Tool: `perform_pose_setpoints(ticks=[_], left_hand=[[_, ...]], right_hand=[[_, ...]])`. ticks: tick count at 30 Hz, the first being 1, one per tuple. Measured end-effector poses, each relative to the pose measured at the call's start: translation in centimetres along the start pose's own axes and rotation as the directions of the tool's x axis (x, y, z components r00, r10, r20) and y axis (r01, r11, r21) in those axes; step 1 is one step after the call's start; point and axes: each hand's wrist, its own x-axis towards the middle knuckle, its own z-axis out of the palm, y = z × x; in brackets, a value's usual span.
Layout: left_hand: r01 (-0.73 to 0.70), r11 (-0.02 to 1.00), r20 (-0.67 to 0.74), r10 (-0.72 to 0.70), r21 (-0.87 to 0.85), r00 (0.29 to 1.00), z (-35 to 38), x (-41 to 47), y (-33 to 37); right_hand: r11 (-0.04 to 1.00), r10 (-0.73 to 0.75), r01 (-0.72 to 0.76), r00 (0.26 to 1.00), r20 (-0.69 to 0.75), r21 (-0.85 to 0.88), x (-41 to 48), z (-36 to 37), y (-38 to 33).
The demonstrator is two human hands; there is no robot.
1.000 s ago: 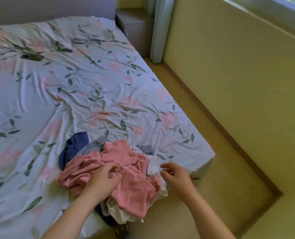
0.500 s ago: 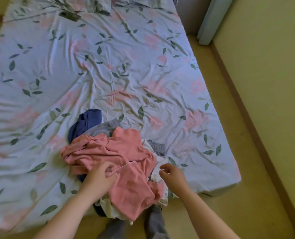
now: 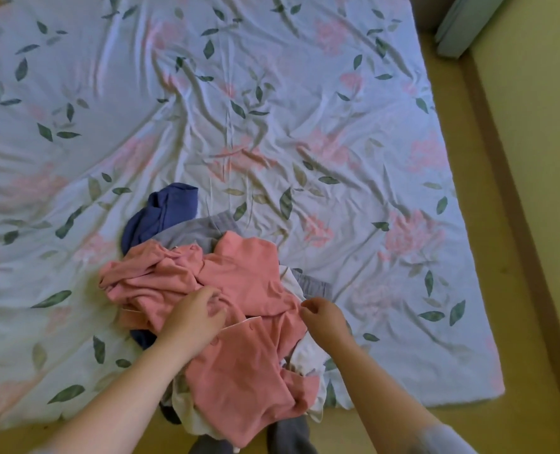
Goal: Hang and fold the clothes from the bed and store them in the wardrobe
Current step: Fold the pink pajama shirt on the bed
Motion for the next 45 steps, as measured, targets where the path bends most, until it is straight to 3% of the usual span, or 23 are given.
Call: perform_pose_setpoints(ticks=[12, 17, 22, 27, 30, 35, 37, 41, 45], left_hand=[[0.05, 0.998, -0.009, -0.049, 0.039, 0.999, 2.5, 4.7, -2.7], [0.059, 0.998, 0.025, -0.06, 0.022, 0.998, 3.3, 4.7, -2.4], [0.075, 0.997, 0.047, -0.073, -0.03, 0.996, 3.5, 4.6, -1.4], [0.077, 0.994, 0.039, -0.074, -0.084, 0.996, 3.9, 4.7, -0.8], [0.082, 0.992, 0.052, -0.077, -0.096, 0.996, 4.2, 4.7, -0.7], [0.059, 0.991, 0.018, -0.058, -0.12, 0.998, 4.2, 4.8, -0.6], [0.03, 0.987, -0.011, -0.032, -0.156, 0.999, 4.3, 4.7, -0.3], [0.203, 0.871, 0.108, -0.173, -0.448, 0.979, 4.8, 4.7, 0.7], [0.288, 0.79, 0.198, -0.214, -0.541, 0.957, 5.0, 4.3, 1.2]], right_hand=[[0.997, 0.074, -0.075, 0.996, 0.04, 0.023, 7.1, 4.4, -0.2], [0.999, 0.003, -0.005, 0.999, 0.049, 0.041, 6.7, 4.5, 0.1], [0.982, -0.036, 0.038, 0.999, -0.016, 0.184, 6.0, 4.0, 0.6], [0.998, 0.043, -0.044, 0.999, 0.03, 0.052, 6.8, 4.6, 0.7], [0.995, 0.012, -0.02, 0.997, 0.08, 0.101, 6.2, 5.2, 0.7], [0.953, -0.12, 0.131, 0.991, -0.056, 0.272, 3.5, 4.3, 0.0], [0.926, -0.18, 0.18, 0.983, -0.029, 0.331, 1.9, 3.5, -0.3], [0.828, -0.321, 0.232, 0.943, 0.091, 0.51, -1.8, 2.5, -1.6], [0.822, -0.364, 0.269, 0.926, 0.1, 0.502, -3.3, 3.1, -1.8]])
